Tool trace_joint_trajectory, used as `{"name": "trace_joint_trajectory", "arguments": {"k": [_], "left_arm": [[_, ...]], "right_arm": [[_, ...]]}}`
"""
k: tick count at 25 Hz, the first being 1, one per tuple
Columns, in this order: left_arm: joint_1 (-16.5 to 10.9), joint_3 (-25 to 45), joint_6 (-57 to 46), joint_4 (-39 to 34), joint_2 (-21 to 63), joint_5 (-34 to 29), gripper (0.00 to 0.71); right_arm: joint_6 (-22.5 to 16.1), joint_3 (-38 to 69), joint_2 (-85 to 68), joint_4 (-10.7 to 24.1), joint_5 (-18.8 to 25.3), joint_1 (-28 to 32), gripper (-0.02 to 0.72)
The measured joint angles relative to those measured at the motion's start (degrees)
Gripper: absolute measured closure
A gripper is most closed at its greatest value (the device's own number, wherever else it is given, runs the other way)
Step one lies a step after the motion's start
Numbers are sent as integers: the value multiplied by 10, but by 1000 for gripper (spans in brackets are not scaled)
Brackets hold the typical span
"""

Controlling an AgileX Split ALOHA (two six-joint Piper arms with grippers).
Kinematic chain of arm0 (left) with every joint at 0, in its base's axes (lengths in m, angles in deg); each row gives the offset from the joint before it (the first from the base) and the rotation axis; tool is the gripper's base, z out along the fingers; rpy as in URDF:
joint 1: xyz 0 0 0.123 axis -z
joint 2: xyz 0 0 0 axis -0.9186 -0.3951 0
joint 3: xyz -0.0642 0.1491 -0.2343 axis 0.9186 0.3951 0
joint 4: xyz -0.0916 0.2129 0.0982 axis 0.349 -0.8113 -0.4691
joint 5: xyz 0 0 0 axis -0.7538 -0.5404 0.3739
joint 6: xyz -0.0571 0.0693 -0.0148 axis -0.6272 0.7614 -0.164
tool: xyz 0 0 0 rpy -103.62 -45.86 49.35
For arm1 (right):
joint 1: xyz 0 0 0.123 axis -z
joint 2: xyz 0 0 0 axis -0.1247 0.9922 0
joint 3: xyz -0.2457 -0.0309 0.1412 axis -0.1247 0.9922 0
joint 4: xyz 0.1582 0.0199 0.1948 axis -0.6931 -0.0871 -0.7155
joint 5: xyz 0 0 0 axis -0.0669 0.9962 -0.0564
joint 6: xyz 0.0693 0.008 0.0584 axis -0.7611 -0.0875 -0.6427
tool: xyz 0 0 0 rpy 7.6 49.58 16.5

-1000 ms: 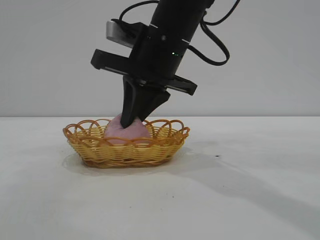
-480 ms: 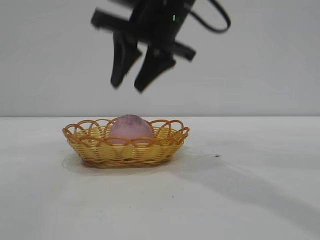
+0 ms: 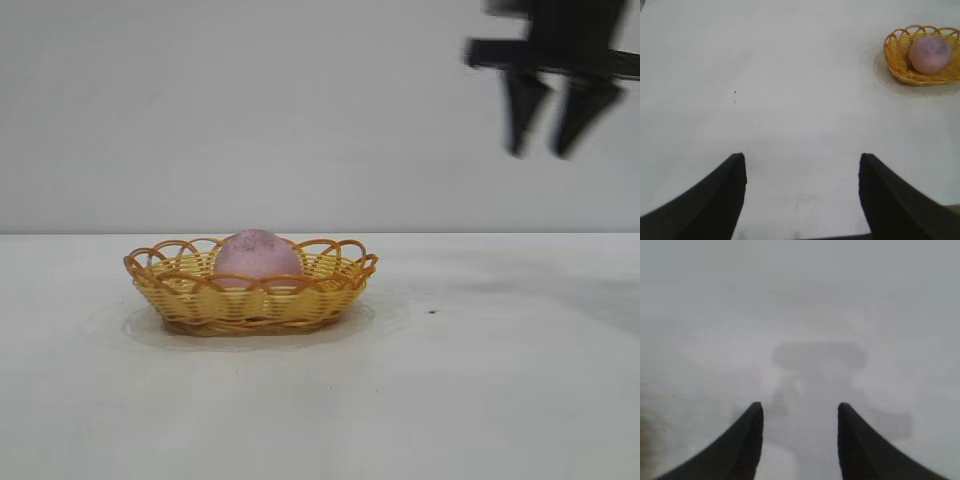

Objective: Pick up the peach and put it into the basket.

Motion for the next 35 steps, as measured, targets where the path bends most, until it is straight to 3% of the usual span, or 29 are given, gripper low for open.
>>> {"name": "trace_joint_trajectory", "arguments": {"k": [4,11,14,23,26,32,35], "left_arm": [[0,0,0,0,3,0,286],[0,0,-1,0,3,0,286],[0,0,-1,0,3,0,286],[0,0,-1,0,13,1,286],[0,0,-1,0,13,1,286],[0,0,-1,0,14,1,286],[0,0,-1,0,14,1,286]], "right_arm": [[-12,20,-8,24,10,55,407],[-14,91,-191,35,-25,64,407],[-14,174,-323,34,-41,64,407],[-14,455,-658,10,-28,65,407],[-14,490,-788,5,4,65,407],[20,499,-954,2,157,65,407],[35,499,-982,-1,206,65,407]]}}
